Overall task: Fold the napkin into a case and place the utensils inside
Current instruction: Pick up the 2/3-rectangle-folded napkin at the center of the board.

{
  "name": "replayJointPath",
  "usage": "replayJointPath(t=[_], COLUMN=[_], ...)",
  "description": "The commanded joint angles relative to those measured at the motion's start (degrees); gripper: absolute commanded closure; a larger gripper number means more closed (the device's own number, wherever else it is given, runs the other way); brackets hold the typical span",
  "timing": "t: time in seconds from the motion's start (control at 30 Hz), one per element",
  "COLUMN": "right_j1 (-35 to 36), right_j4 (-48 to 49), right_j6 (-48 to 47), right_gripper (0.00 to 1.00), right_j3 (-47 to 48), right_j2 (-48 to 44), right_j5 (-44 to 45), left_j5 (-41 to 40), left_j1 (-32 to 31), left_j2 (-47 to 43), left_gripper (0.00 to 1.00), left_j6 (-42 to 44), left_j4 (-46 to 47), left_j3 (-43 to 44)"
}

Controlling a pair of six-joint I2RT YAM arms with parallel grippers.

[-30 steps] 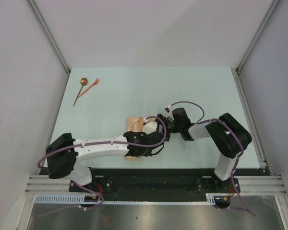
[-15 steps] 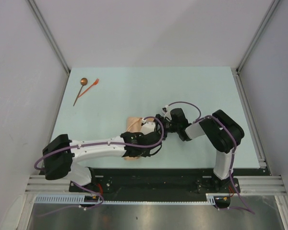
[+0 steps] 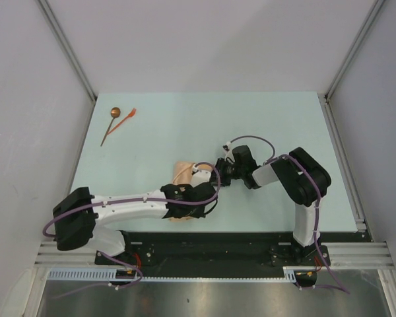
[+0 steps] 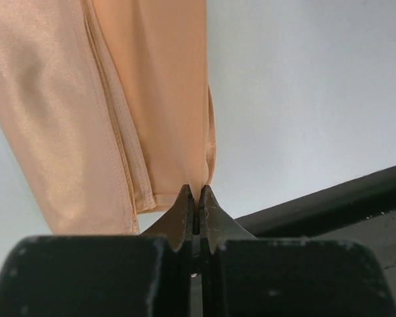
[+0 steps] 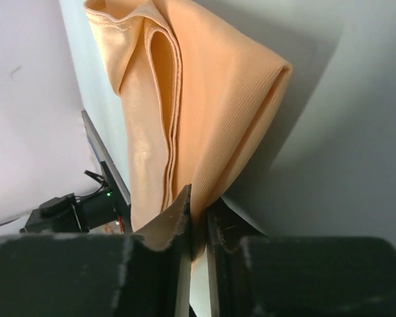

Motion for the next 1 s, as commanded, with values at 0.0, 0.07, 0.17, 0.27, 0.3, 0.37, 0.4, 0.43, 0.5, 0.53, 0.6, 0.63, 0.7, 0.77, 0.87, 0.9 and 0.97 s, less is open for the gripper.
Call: replayJointPath(t=[0.0, 0.07, 0.17, 0.27, 0.3, 0.37, 0.4, 0.43, 0.5, 0.53, 0.6, 0.63, 0.7, 0.77, 0.87, 0.9, 0.97], right_j1=[0.9, 1.0, 1.0, 1.1, 1.3, 1.6, 1.7, 1.8, 2.1, 2.3, 2.5, 2.7, 2.8, 2.7, 3.1, 3.2, 3.7], right_j4=[-6.0, -7.3, -8.4, -9.3, -9.6, -11.5, -12.4, -12.6, -13.3, -13.7, -14.5, -15.1, -16.4, -17.0, -17.9, -18.8, -20.4], right_j6=[-6.1, -6.8, -7.5, -7.9, -8.1, -9.0, -9.4, -9.6, -9.7, -9.8, -10.1, -10.5, -10.9, -11.1, -11.4, -11.6, -12.4], right_gripper=[0.9, 0.97, 1.0, 1.0, 1.0, 1.0, 1.0, 1.0, 1.0, 1.0, 1.0, 1.0, 1.0, 1.0, 1.0, 1.0, 1.0], right_j3=[3.3, 3.8, 4.4, 4.5, 4.8, 5.2, 5.6, 5.6, 6.2, 6.4, 6.8, 7.0, 7.6, 8.1, 9.1, 9.4, 10.4], right_j2=[-1.4, -1.4, -1.4, -2.0, -2.2, -2.9, -3.1, -3.3, -3.5, -3.8, -4.0, -4.2, -4.4, -4.7, -4.7, -4.8, -4.8], right_j5=[3.6, 4.1, 4.3, 5.0, 5.1, 5.9, 6.2, 6.6, 6.8, 7.2, 7.8, 7.9, 8.4, 8.6, 8.6, 9.0, 9.5], left_j5=[3.6, 4.6, 6.1, 7.9, 9.4, 11.6, 15.1, 16.7, 19.2, 19.1, 22.2, 22.5, 23.3, 23.2, 22.2, 22.0, 21.2], left_j1=[1.3, 1.9, 3.1, 6.2, 7.6, 13.1, 15.1, 19.9, 23.7, 26.3, 28.6, 30.3, 31.5, 33.0, 34.5, 34.8, 35.6], left_j2=[-5.1, -5.9, -7.9, -11.6, -13.9, -15.9, -17.1, -17.0, -14.0, -12.3, -8.9, -5.1, -1.7, 2.5, 6.6, 7.3, 9.1], left_gripper=[1.0, 0.92, 0.63, 0.45, 0.41, 0.39, 0.4, 0.43, 0.56, 0.6, 0.71, 0.74, 0.82, 0.88, 0.92, 0.93, 0.95], left_j6=[2.0, 2.7, 4.3, 6.5, 7.1, 7.8, 7.8, 7.5, 7.1, 7.5, 8.1, 8.2, 8.6, 8.4, 7.9, 7.8, 7.8], left_j4=[5.9, 7.0, 8.7, 9.5, 10.2, 11.8, 15.5, 17.1, 20.7, 21.7, 25.2, 26.1, 29.1, 30.8, 33.3, 33.4, 35.6], left_j3=[-2.4, -3.4, -4.2, -4.6, -4.3, -4.4, -5.3, -5.8, -5.9, -5.6, -4.5, -4.0, -2.9, -2.6, -2.6, -2.8, -3.0])
